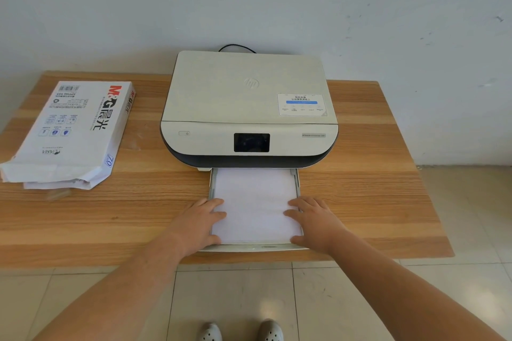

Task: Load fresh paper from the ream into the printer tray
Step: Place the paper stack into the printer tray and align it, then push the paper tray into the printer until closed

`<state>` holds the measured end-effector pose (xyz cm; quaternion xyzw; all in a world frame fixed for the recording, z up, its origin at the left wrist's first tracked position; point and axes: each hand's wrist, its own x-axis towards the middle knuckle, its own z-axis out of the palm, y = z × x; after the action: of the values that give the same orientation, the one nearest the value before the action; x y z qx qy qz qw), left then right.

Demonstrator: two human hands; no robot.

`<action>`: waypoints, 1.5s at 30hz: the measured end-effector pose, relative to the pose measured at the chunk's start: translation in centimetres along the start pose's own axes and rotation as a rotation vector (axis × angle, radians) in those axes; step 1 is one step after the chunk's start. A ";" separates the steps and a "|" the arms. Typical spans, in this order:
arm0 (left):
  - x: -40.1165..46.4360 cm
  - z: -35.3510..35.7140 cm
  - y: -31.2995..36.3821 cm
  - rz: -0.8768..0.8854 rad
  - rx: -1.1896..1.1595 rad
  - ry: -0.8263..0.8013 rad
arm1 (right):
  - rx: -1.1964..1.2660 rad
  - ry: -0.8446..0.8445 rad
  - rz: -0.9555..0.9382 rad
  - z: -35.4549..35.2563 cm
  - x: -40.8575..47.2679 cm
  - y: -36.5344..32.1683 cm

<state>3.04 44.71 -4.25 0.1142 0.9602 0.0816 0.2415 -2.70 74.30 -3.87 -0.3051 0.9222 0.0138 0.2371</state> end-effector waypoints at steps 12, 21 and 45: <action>-0.2 -0.2 -0.6 -0.088 -0.255 0.198 | 0.422 0.140 0.283 -0.5 0.3 1.2; 1.4 -2.2 -2.3 -0.412 -0.495 0.228 | 0.772 0.121 0.617 -2.6 2.4 2.8; 4.8 -2.6 -0.9 -0.659 -0.541 0.149 | 0.786 0.023 0.637 -2.4 4.9 2.4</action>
<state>-2.52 44.78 -4.30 -0.2720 0.9042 0.2568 0.2061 -8.55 73.14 -4.25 0.1038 0.9076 -0.2660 0.3079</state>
